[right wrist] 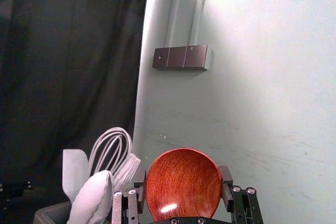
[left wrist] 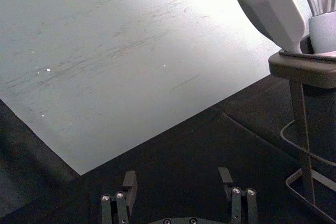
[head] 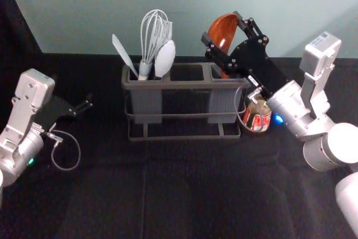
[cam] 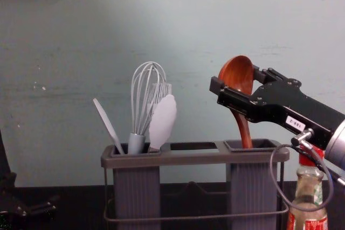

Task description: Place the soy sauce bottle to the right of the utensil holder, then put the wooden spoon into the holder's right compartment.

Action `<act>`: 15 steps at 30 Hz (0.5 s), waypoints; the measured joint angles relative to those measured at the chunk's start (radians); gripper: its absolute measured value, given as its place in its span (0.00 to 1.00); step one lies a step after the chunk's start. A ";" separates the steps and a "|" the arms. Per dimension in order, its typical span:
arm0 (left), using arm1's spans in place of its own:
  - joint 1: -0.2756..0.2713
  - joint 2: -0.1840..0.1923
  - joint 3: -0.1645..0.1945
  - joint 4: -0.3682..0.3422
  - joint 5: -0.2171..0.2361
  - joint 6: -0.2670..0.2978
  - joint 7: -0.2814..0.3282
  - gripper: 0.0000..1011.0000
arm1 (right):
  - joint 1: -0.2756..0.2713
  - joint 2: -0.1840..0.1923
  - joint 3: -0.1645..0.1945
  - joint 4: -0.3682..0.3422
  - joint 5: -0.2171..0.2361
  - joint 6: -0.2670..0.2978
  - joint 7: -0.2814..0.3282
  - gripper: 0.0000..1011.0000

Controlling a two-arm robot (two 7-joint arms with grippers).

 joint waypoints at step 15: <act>0.000 0.000 0.000 0.000 0.000 0.000 0.000 1.00 | -0.012 -0.008 0.017 -0.009 -0.003 -0.011 -0.010 0.99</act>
